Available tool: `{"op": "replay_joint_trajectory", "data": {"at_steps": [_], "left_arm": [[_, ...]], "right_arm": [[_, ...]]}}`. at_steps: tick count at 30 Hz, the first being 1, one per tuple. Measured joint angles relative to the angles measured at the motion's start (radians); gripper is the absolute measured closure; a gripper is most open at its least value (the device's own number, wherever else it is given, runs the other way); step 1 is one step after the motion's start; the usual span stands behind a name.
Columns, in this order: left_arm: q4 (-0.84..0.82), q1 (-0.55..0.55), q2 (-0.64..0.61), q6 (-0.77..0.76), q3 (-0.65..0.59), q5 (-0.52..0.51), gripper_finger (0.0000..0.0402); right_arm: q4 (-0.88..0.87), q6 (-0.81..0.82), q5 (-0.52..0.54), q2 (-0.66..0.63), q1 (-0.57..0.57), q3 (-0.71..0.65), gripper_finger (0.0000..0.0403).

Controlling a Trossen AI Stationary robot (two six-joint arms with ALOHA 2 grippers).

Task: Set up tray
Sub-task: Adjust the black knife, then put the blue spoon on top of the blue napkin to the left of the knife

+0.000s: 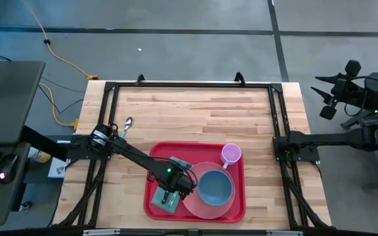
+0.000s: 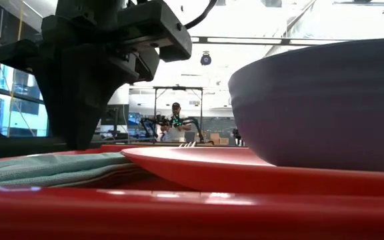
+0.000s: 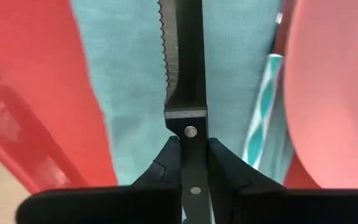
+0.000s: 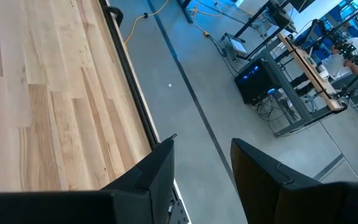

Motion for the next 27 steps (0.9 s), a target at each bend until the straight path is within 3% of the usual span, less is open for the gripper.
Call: {"op": "replay_joint_trajectory", "data": {"at_steps": [15, 19, 27], "left_arm": [[-0.005, 0.000, 0.000, 0.065, 0.000, -0.028, 0.0209], [-0.034, 0.000, -0.004, 0.038, 0.000, -0.030, 0.0205], [-0.212, 0.002, -0.112, -0.009, 0.000, -0.172, 0.0238]], "right_arm": [[0.000, 0.000, -0.003, 0.000, 0.000, 0.000, 0.0265], [0.000, 0.000, -0.009, 0.000, 0.000, 0.000, 0.0265], [0.000, 0.000, -0.015, 0.000, 0.000, 0.000, 0.0265]]}}
